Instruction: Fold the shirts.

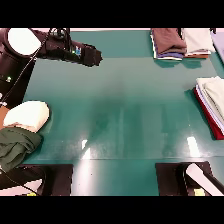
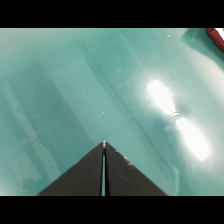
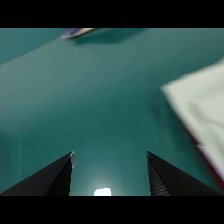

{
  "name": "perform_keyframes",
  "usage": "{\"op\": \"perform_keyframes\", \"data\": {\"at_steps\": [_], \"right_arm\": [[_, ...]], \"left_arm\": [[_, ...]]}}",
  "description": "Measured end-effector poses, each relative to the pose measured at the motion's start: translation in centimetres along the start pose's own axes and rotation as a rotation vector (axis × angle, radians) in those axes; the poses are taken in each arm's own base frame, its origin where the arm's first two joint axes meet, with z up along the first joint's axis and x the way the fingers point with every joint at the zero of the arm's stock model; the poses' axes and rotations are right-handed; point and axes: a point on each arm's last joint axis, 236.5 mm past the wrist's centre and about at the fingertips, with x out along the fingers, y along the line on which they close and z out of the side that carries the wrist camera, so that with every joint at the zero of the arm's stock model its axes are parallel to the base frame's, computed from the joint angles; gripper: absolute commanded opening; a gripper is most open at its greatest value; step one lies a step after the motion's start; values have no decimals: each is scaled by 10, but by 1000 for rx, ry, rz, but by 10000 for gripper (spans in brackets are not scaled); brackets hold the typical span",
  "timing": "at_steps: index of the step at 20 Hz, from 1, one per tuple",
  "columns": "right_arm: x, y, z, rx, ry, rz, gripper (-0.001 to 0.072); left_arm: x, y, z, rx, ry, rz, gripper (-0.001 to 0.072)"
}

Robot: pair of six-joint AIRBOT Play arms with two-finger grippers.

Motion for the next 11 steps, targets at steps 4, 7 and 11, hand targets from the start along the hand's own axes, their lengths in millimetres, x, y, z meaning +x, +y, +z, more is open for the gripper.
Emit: {"op": "perform_keyframes", "data": {"at_steps": [4,7,11], "right_arm": [[26,112,-33,-173,102,233,22],[31,168,-67,-301,180,333,20],[31,206,-100,-439,243,390,20]], "left_arm": [[0,0,1,0,-5,0,22],[0,0,2,0,-6,0,23],[0,0,2,0,-7,0,23]]}}
